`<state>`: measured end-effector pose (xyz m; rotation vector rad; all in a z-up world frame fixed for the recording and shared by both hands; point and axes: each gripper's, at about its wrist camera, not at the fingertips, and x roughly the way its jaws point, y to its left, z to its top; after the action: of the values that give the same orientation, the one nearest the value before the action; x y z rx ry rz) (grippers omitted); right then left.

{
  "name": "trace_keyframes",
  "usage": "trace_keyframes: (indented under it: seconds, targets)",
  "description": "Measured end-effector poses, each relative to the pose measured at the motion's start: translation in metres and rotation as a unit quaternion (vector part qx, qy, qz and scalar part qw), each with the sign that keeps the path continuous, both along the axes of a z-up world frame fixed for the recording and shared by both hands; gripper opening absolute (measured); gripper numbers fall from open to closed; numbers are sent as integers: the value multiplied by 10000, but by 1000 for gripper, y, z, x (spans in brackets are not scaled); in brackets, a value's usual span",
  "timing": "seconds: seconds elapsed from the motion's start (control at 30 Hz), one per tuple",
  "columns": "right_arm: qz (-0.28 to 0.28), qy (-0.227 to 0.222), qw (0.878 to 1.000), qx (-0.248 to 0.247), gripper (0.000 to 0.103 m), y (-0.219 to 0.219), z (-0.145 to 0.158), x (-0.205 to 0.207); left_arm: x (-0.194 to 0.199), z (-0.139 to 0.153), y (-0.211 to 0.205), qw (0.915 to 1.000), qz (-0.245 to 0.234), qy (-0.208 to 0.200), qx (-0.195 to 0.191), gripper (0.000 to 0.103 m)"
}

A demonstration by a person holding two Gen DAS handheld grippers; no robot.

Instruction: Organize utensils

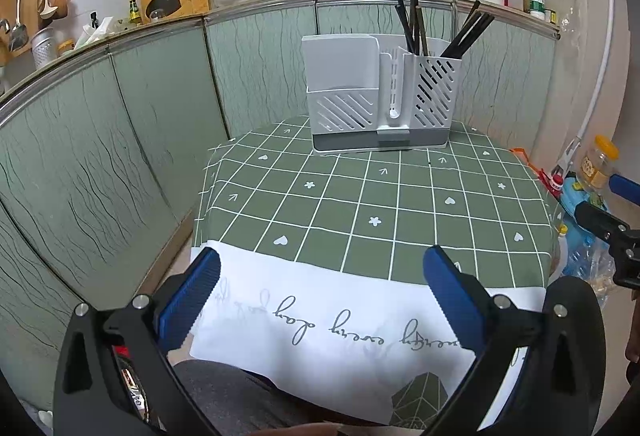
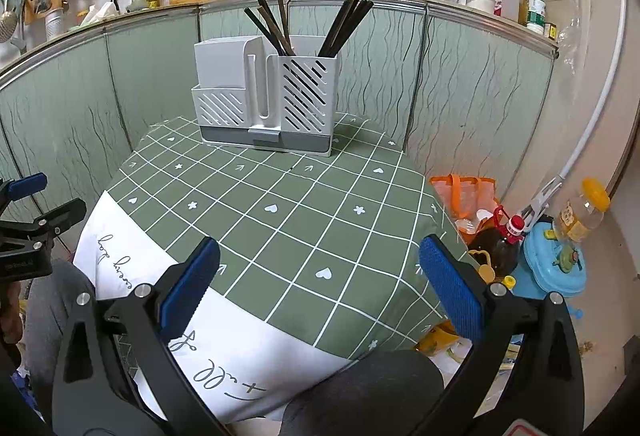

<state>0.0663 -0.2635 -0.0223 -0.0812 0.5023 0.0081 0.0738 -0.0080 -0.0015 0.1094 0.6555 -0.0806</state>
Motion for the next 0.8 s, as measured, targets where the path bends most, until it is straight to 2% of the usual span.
trace_keyframes:
  seconds: [0.8]
  targets:
    - [-19,23,10000,-44,96,-4,0,0,-5,14,1,9999,-18,-168,-1,99]
